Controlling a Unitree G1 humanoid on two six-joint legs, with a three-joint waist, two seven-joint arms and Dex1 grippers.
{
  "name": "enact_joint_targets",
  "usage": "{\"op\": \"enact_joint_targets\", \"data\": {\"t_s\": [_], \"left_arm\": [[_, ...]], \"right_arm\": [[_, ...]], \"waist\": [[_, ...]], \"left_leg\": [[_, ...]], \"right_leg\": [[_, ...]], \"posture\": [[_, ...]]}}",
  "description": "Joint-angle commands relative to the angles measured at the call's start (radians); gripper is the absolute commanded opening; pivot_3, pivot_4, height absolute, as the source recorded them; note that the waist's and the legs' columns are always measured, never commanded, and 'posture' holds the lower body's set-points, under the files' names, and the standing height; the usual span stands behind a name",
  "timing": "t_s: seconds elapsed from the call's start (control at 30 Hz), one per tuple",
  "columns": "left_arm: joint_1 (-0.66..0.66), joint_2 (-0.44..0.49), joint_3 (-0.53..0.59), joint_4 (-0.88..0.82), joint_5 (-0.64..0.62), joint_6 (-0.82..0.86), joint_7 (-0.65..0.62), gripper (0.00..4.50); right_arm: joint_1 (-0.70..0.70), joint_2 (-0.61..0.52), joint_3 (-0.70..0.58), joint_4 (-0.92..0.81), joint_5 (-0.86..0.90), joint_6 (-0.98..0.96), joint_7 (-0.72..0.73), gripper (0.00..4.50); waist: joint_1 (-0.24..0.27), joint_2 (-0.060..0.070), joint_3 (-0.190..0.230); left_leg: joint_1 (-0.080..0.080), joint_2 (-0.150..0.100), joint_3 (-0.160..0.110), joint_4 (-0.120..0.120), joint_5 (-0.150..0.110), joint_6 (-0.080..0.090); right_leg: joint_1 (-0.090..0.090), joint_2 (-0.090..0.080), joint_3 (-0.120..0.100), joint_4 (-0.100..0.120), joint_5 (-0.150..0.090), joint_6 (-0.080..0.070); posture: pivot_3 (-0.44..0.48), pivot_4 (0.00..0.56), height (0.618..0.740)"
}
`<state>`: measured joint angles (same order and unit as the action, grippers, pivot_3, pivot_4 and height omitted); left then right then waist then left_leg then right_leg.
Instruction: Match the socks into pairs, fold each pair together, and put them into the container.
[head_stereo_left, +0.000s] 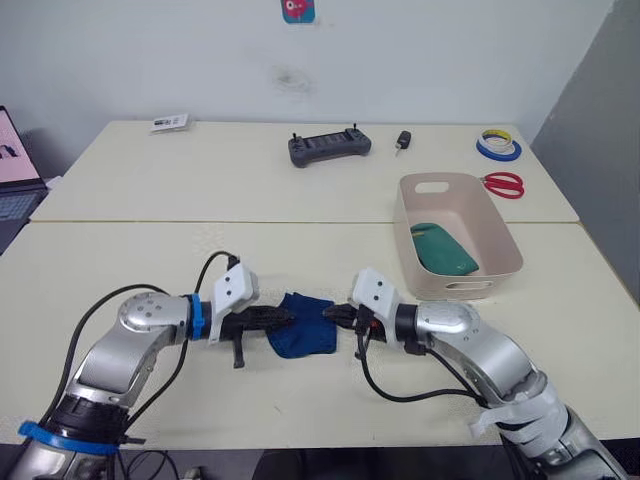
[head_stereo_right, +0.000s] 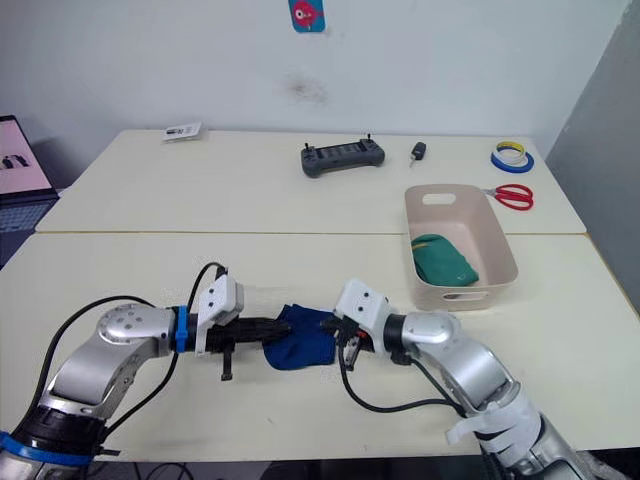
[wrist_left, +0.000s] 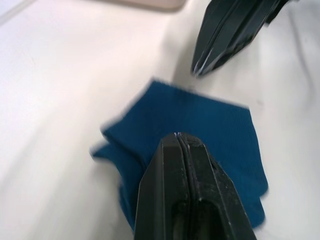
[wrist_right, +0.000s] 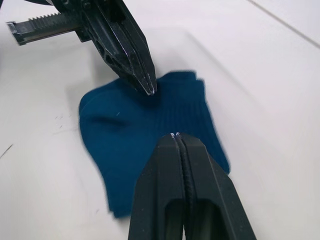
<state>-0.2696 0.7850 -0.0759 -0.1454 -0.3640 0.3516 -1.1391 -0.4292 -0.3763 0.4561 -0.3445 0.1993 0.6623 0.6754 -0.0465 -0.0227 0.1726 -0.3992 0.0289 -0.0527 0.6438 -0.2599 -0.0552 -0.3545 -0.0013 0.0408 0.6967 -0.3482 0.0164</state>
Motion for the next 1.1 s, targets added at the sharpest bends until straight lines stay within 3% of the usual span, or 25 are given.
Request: {"op": "enact_joint_targets", "data": {"t_s": [0.03, 0.17, 0.37, 0.57, 0.73, 0.97, 1.1], "left_arm": [[-0.047, -0.03, -0.035, 0.03, 0.062, -0.041, 0.032, 0.0], [-0.059, -0.054, -0.09, 0.102, 0.139, -0.085, 0.046, 0.0], [-0.035, -0.029, -0.091, 0.165, 0.193, -0.144, 0.033, 0.0], [0.0, -0.018, 0.011, 0.066, 0.059, -0.138, -0.019, 0.0], [0.027, 0.023, 0.015, -0.025, -0.007, -0.074, -0.085, 0.0], [0.075, 0.045, -0.026, 0.05, 0.091, -0.144, -0.09, 0.0], [0.095, 0.064, -0.046, 0.126, 0.158, -0.217, -0.096, 0.0]], "right_arm": [[-0.043, 0.05, 0.027, 0.088, -0.059, -0.04, -0.039, 0.07], [-0.064, 0.088, 0.059, 0.18, -0.119, -0.06, -0.058, 0.07], [-0.017, 0.031, 0.025, 0.143, -0.134, -0.061, -0.033, 0.07], [0.038, 0.004, -0.079, -0.031, -0.009, -0.1, 0.048, 0.07], [0.036, -0.013, 0.03, -0.025, -0.046, -0.123, 0.11, 0.07], [0.025, -0.041, 0.143, 0.046, -0.133, -0.176, 0.161, 0.07], [0.063, -0.108, 0.125, 0.015, -0.145, -0.173, 0.18, 0.07]], "waist": [[0.0, 0.0, 0.0], [-0.002, 0.0, 0.0], [0.001, 0.0, 0.001], [0.0, -0.001, 0.001], [0.0, 0.0, 0.002], [0.001, 0.0, 0.003], [0.006, 0.0, 0.003]], "left_leg": [[0.0, 0.0, 0.0, 0.0, 0.0, 0.0], [0.0, 0.0, 0.001, 0.0, 0.0, 0.0], [-0.001, 0.0, 0.001, 0.001, 0.0, 0.0], [-0.001, 0.0, 0.001, 0.0, 0.0, 0.0], [0.0, 0.0, 0.0, 0.0, 0.0, 0.0], [0.0, 0.0, 0.0, 0.001, 0.0, 0.0], [0.0, 0.0, 0.0, 0.001, 0.0, 0.0]], "right_leg": [[0.0, 0.0, 0.0, 0.0, 0.0, 0.0], [-0.001, 0.0, 0.001, 0.0, 0.0, 0.0], [-0.001, 0.0, 0.001, 0.0, 0.0, 0.0], [-0.001, 0.0, 0.001, 0.0, 0.0, 0.0], [0.0, 0.0, 0.0, 0.0, 0.0, 0.0], [0.0, 0.0, 0.0, 0.0, 0.0, 0.0], [0.0, 0.0, 0.0, 0.0, 0.0, 0.0]], "posture": [[0.0, 0.15, 0.74], [0.0, 0.15, 0.74], [0.0, 0.15, 0.74], [0.0, 0.15, 0.74], [0.0, 0.15, 0.74], [0.0, 0.15, 0.74], [0.0, 0.15, 0.74]]}}
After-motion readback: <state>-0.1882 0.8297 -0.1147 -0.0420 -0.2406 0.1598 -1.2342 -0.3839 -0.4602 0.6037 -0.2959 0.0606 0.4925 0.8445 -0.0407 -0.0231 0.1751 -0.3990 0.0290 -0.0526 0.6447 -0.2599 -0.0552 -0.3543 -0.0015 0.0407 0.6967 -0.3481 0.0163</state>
